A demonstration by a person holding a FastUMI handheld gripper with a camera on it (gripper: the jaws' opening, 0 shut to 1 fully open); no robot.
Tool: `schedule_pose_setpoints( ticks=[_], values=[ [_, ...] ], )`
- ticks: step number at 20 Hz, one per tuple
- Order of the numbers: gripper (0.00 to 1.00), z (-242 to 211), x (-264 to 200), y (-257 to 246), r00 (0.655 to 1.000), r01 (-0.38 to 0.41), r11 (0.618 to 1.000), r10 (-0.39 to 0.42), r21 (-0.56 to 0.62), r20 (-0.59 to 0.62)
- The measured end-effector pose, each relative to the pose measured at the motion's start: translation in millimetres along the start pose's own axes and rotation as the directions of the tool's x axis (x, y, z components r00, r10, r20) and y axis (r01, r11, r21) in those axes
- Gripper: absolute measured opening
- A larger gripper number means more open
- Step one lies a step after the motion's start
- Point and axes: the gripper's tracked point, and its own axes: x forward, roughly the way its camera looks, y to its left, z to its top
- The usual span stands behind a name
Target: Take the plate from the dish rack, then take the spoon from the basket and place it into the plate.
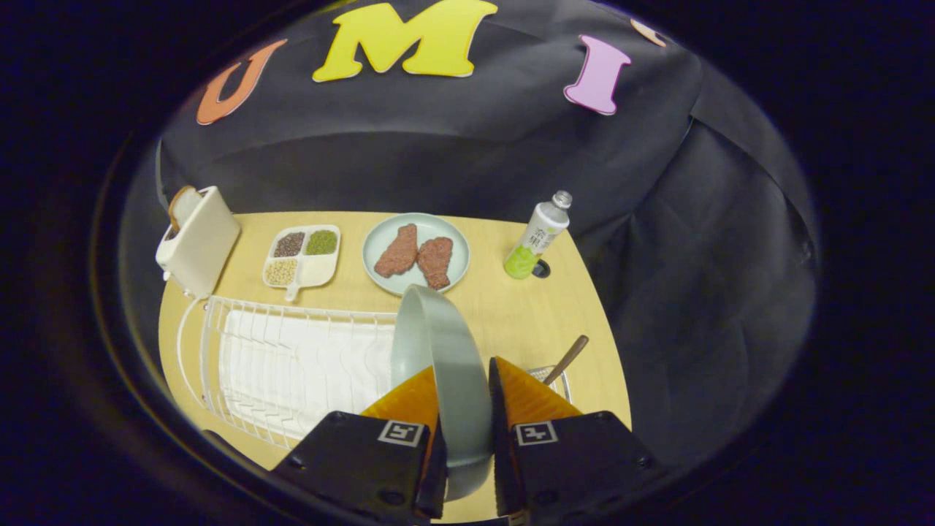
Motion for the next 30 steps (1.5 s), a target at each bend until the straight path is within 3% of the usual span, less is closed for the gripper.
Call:
schedule_pose_setpoints(
  ticks=[6,10,14,17,20,27,30],
  values=[
    [0.31,-68,-41,26,0.953,-0.303,0.95,0.303,0.079,0.02],
    [0.31,-137,-44,34,0.902,-0.428,0.895,0.431,0.128,0.003],
    [0.31,-197,-30,48,0.831,-0.533,0.806,0.556,0.256,-0.019],
    [0.31,-238,-18,59,0.787,-0.576,0.758,0.615,0.307,-0.041],
    [0.31,-268,2,65,0.768,-0.587,0.735,0.639,0.34,-0.056],
    [0.31,-278,39,81,0.69,-0.633,0.632,0.722,0.447,-0.043],
    [0.33,-280,52,79,0.687,-0.624,0.627,0.724,0.467,-0.054]
  ],
)
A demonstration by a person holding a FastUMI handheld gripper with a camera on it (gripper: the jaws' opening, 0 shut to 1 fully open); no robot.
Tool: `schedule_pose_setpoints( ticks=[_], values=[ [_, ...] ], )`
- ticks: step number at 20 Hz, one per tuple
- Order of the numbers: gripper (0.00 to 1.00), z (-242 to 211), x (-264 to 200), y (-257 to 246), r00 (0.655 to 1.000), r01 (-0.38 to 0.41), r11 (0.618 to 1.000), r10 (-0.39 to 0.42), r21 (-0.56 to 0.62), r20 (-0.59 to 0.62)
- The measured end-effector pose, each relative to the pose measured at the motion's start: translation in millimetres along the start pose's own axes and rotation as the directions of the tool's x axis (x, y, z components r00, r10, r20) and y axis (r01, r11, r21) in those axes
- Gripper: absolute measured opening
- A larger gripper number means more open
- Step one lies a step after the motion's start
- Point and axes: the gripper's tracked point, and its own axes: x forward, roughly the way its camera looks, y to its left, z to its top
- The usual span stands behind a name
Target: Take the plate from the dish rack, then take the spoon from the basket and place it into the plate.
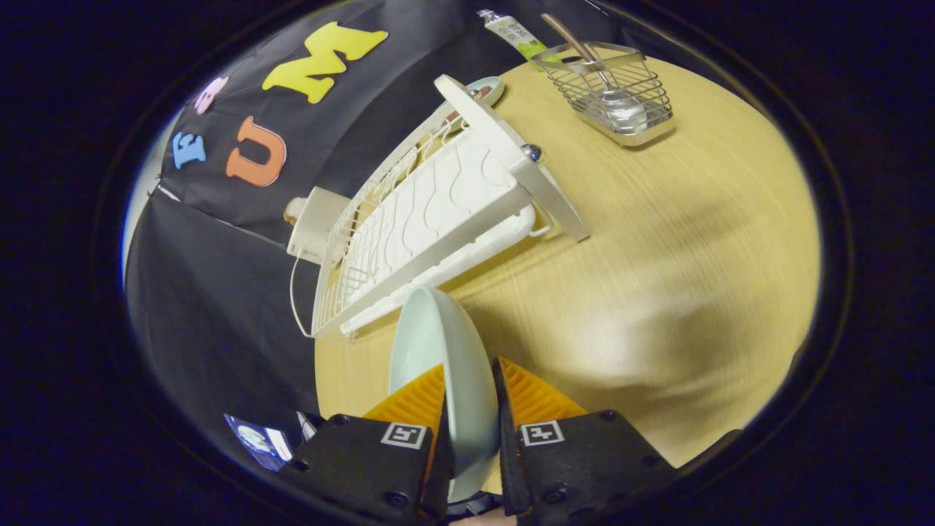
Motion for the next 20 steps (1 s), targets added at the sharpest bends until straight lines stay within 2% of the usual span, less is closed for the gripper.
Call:
schedule_pose_setpoints(
  ticks=[5,8,10,11,13,14,18,20],
  values=[
    [0.49,16,-9,-16,0.997,0.052,0.998,-0.051,-0.027,0.049],
    [0.56,24,-28,-16,0.99,0.072,0.992,-0.058,-0.108,0.13],
    [0.73,36,-50,-20,0.97,0.129,0.974,-0.085,-0.185,0.228],
    [0.77,43,-63,-22,0.953,0.163,0.962,-0.096,-0.22,0.287],
    [0.86,63,-94,-25,0.901,0.241,0.932,-0.111,-0.271,0.42],
    [0.88,74,-111,-25,0.866,0.28,0.916,-0.113,-0.287,0.487],
    [0.94,126,-171,-32,0.686,0.46,0.831,-0.109,-0.313,0.72],
    [1.0,150,-184,-37,0.624,0.523,0.792,-0.104,-0.316,0.774]
  ],
)
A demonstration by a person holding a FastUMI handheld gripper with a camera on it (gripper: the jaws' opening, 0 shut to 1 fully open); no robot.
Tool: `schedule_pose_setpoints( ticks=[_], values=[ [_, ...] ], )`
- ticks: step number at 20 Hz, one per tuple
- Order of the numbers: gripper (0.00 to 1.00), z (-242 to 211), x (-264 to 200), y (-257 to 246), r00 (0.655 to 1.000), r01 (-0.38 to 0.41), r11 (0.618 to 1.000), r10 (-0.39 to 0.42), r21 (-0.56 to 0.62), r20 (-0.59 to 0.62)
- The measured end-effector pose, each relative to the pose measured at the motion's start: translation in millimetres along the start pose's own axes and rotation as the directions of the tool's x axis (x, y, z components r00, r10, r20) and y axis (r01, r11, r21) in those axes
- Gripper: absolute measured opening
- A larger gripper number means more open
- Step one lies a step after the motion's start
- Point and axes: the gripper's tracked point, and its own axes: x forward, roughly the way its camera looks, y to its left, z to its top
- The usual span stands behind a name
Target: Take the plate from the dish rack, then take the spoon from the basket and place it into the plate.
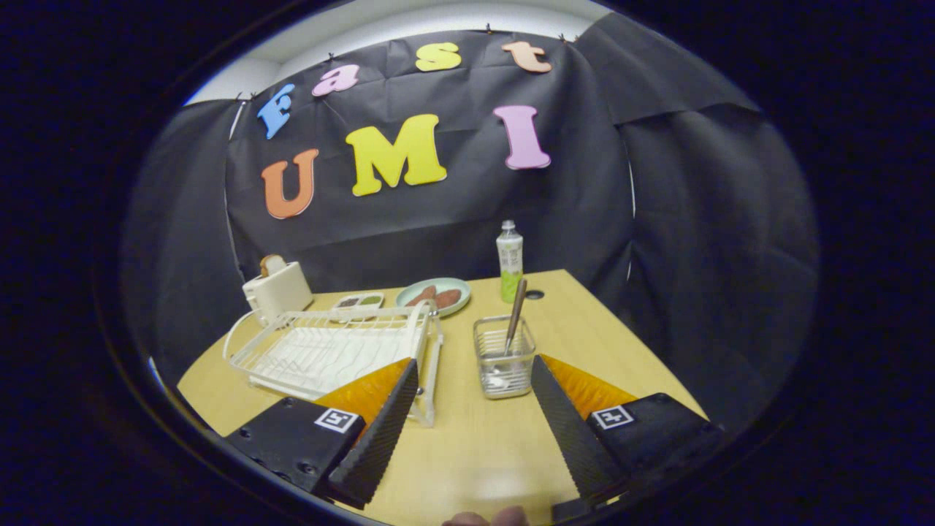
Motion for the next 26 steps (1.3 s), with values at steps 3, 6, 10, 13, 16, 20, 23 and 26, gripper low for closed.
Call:
schedule_pose_setpoints(
  ticks=[3,6,10,13,16,20,23,26],
  values=[
    [1.0,19,22,-13,0.999,0.006,1.0,-0.005,-0.021,0.043],
    [1.0,31,59,-22,0.999,0.008,0.999,-0.007,-0.035,0.044],
    [1.0,43,123,-27,1.0,-0.008,1.0,0.008,0.016,0.011],
    [1.0,37,167,-41,0.999,0.014,0.998,-0.011,0.064,-0.048],
    [1.0,29,196,-45,0.995,0.01,0.991,0.003,0.131,-0.099],
    [0.95,21,215,-44,0.988,0.002,0.978,0.03,0.209,-0.153],
    [0.77,20,219,-40,0.986,-0.005,0.979,0.038,0.203,-0.16],
    [0.54,23,215,-32,0.986,-0.024,0.981,0.056,0.193,-0.159]
  ],
)
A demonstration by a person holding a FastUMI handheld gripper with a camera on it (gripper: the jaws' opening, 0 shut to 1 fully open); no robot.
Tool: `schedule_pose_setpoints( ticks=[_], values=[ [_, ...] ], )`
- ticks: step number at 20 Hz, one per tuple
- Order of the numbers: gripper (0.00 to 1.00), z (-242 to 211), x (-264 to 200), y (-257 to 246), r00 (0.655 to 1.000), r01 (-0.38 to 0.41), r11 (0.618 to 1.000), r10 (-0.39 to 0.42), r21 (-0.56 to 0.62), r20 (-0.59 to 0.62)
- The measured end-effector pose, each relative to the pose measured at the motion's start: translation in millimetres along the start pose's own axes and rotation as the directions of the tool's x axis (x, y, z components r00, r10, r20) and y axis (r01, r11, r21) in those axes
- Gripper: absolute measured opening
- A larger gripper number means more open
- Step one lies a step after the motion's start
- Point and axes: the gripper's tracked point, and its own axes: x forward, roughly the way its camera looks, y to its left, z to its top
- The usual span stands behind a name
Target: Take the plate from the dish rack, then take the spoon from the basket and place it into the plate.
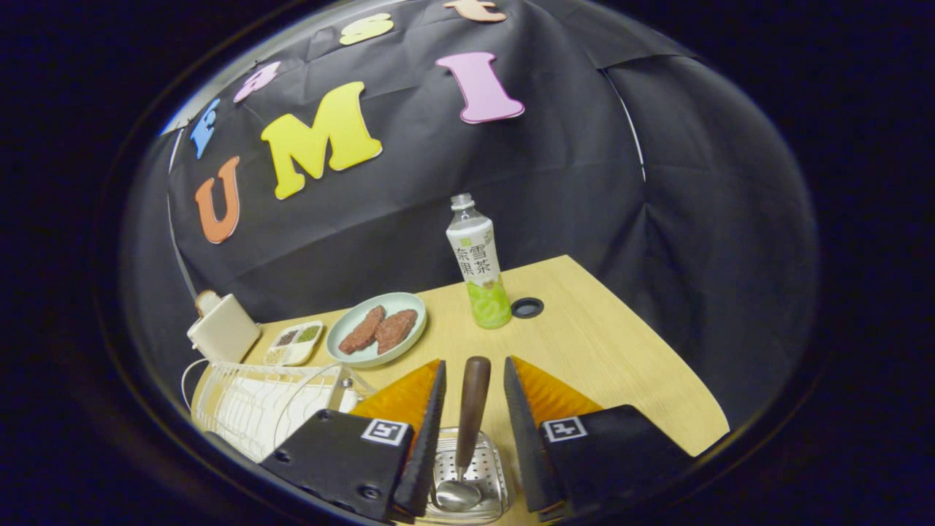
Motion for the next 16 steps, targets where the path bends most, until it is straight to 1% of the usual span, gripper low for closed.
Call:
schedule_pose_setpoints(
  ticks=[1,2,3,5,8,10,14,16],
  values=[
    [0.42,2,-3,1,1.0,-0.001,1.0,0.001,-0.007,0.004],
    [0.36,7,-7,1,1.0,0.009,1.0,-0.009,-0.002,0.016],
    [0.24,10,-10,5,1.0,-0.002,1.0,0.001,0.004,0.026],
    [0.18,9,-20,9,0.999,0.0,1.0,0.0,0.004,0.035],
    [0.14,26,-42,18,0.995,-0.003,1.0,0.001,0.019,0.1],
    [0.11,39,-60,20,0.987,0.018,1.0,-0.017,-0.003,0.16],
    [0.1,69,-111,32,0.96,0.05,0.997,-0.033,-0.052,0.277],
    [0.1,81,-143,47,0.948,0.031,0.998,-0.012,-0.056,0.317]
  ],
)
